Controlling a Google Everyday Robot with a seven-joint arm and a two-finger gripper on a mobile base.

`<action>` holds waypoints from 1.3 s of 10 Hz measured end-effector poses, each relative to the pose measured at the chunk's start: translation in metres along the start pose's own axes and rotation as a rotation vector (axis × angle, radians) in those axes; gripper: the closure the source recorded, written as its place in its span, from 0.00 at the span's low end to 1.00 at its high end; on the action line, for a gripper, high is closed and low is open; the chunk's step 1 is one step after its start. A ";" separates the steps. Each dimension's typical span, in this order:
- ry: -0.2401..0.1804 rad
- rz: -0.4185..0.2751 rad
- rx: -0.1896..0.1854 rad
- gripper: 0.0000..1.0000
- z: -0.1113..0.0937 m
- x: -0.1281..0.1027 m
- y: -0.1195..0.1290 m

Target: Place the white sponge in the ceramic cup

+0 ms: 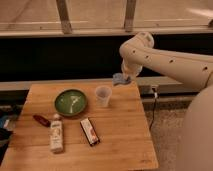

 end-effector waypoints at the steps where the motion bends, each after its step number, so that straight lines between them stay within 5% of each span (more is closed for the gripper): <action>1: 0.003 -0.018 -0.002 1.00 0.000 0.005 0.006; 13: 0.054 -0.162 -0.051 1.00 0.014 0.029 0.057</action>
